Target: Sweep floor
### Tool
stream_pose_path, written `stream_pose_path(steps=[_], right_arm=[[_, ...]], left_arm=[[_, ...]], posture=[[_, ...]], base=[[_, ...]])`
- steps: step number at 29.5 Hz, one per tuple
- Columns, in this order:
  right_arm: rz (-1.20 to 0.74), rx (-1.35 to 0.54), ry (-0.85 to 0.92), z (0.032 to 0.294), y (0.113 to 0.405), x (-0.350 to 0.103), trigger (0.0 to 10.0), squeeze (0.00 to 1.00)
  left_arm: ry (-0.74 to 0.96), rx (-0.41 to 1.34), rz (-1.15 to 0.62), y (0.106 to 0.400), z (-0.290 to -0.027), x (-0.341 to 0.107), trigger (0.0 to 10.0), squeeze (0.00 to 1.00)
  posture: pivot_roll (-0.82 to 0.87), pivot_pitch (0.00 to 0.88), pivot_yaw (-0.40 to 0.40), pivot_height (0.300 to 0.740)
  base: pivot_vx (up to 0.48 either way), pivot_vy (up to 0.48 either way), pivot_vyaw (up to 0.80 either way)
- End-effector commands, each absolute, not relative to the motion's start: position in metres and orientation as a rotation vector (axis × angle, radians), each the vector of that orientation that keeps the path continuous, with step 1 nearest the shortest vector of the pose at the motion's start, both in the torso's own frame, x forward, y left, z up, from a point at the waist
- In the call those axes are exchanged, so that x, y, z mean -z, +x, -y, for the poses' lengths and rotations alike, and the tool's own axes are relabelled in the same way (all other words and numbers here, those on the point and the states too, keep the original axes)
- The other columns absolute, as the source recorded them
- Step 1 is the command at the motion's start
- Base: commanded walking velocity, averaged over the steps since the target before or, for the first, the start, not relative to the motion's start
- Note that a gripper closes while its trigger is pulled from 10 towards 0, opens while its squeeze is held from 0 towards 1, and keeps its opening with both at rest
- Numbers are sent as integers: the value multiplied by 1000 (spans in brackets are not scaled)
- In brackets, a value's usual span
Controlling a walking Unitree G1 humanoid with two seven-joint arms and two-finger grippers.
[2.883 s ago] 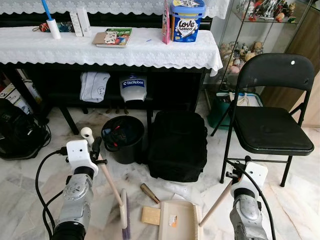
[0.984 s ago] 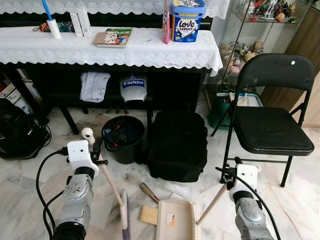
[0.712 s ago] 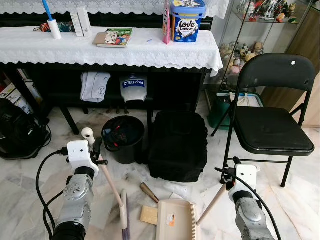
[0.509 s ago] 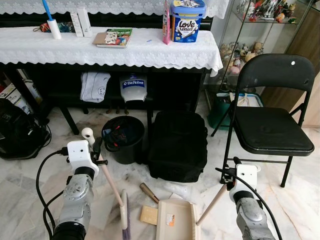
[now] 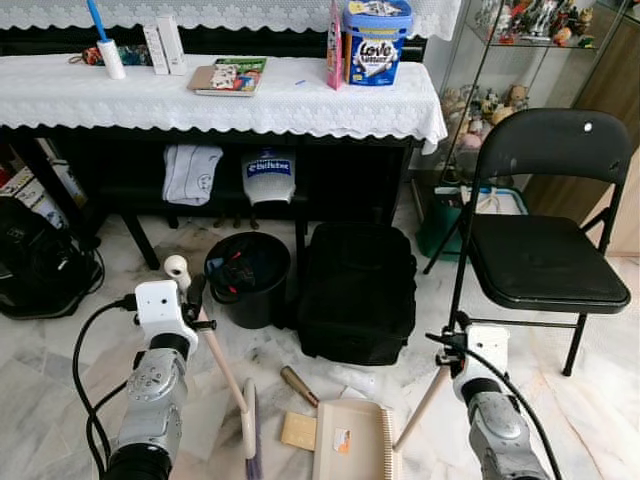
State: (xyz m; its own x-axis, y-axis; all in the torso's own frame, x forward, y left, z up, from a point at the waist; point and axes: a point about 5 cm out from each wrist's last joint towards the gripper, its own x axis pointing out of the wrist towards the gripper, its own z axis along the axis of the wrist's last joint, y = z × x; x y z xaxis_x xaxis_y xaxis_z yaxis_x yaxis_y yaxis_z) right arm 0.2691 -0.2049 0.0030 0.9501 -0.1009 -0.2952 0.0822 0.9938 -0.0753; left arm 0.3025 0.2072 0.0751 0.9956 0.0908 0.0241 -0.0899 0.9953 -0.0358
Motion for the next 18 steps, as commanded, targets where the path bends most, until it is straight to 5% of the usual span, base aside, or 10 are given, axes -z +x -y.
stream_pose_path(steps=[1, 18], right_arm=[[-379, 85, -75, 205, 260, 9, 0, 0], [-239, 153, -54, 204, 271, -10, 0, 0]], left_arm=[[-26, -84, 47, 306, -207, -82, 10000, 0], [-14, -100, 53, 306, -209, -83, 10000, 0]], posture=[[-11, 0, 7, 740], [-12, 0, 6, 740]], base=[[0, 0, 0], [0, 0, 0]])
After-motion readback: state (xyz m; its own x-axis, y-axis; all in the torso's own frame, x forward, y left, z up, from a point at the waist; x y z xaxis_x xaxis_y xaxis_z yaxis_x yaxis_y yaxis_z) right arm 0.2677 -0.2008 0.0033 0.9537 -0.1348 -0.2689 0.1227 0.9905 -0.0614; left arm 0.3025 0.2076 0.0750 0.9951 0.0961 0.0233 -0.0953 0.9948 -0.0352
